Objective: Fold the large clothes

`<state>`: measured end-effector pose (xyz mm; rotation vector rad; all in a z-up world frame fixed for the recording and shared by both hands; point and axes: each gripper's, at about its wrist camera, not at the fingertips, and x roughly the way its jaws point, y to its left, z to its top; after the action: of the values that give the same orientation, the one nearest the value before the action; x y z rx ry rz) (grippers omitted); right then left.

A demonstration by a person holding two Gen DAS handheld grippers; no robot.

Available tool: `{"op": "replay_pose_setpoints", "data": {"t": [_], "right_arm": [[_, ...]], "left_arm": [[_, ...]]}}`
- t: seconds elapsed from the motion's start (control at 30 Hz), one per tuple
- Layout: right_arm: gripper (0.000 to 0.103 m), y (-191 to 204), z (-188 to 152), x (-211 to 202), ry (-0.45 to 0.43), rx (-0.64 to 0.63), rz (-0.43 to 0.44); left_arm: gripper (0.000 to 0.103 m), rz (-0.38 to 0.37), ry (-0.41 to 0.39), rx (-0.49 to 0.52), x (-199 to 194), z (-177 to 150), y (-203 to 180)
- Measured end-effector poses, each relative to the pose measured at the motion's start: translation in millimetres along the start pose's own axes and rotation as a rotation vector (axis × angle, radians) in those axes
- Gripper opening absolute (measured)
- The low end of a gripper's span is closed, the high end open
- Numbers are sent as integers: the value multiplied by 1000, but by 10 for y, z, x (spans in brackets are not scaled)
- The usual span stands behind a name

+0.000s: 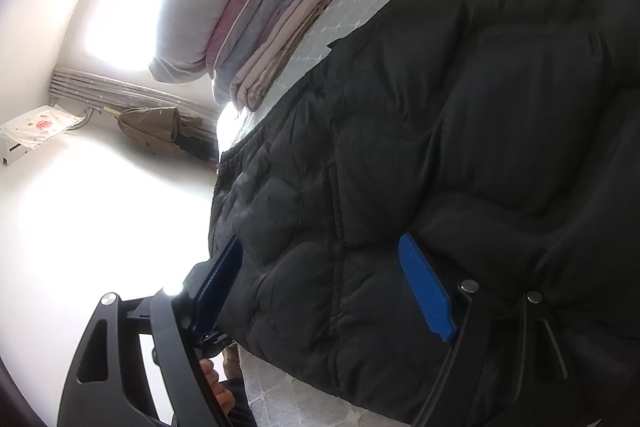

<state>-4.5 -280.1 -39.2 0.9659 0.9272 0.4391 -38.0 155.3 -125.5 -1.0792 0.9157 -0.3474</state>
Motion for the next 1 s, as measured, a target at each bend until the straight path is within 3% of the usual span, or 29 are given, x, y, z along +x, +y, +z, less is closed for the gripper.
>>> {"op": "replay_pose_setpoints", "data": {"t": [0.1,0.27,0.3,0.33,0.5,0.57,0.63,0.77,1.0], "right_arm": [[78,41,1,-22,-14,-12,7],[79,277,-17,-255,-158,-152,-75],[83,243,-19,-203,-146,-150,-168],[83,188,-16,-129,-114,-130,-201],[83,210,-77,98,23,-120,-107],[83,298,-105,141,23,-154,-108],[83,373,-101,126,-24,-195,-150],[83,266,-7,153,-36,-181,-215],[83,266,18,243,-17,-206,-273]], "left_arm": [[22,11,-38,17,-22,-12,-7],[17,34,-86,34,-139,-98,-93],[16,37,-101,42,-214,-126,-118],[15,40,-110,51,-305,-110,-106],[14,49,-179,115,-780,-143,-268],[14,84,-190,135,-853,-53,-291],[17,87,-133,112,-764,84,-221],[37,120,-43,-8,-526,254,108],[55,103,-83,-1,-827,-34,239]]}}
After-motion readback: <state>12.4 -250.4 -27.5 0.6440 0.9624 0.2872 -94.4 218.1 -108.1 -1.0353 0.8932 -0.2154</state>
